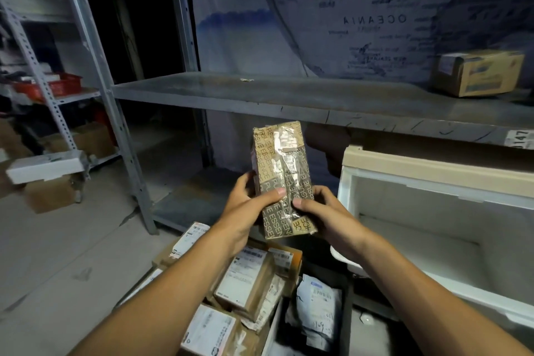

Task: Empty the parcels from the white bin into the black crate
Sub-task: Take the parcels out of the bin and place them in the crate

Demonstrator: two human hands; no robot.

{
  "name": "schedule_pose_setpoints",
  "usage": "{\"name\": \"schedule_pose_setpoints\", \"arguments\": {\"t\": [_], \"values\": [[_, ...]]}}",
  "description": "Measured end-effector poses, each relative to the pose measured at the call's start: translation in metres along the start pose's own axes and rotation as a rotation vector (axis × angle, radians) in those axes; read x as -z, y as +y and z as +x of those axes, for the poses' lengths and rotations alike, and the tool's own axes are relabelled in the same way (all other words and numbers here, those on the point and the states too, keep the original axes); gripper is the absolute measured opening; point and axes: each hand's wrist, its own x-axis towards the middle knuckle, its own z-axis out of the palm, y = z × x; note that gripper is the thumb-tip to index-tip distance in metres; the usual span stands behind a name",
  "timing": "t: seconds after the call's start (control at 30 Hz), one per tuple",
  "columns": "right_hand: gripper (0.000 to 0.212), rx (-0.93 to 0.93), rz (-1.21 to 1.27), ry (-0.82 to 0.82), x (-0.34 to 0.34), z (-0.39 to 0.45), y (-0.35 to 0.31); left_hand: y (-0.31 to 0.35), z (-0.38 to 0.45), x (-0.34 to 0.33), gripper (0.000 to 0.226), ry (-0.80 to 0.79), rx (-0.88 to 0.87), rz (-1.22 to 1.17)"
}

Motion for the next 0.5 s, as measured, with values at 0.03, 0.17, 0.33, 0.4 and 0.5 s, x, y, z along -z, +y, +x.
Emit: {"name": "schedule_pose_setpoints", "arguments": {"t": [0.03,0.17,0.33,0.4,0.5], "values": [[0.057,0.003,0.006,-0.006,0.001,0.001,0.0,0.001,-0.001,0.0,0.066,-0.005,-0.005,-0.023],[0.068,0.069,0.0,0.09,-0.007,-0.001,0.001,0.005,-0.006,-0.002,0.04,0.022,-0.042,-0.01],[0.067,0.165,-0.313,0.37,-0.031,-0.003,0.021,-0.001,-0.013,-0.005,0.081,0.129,-0.123,0.274],[0.055,0.235,-0.523,0.418,-0.04,-0.008,0.022,-0.002,-0.019,-0.007,0.112,0.106,-0.115,0.373],[0.044,0.322,-0.623,0.385,-0.048,-0.015,0.022,-0.001,-0.02,-0.007,0.12,0.127,-0.083,0.342]]}}
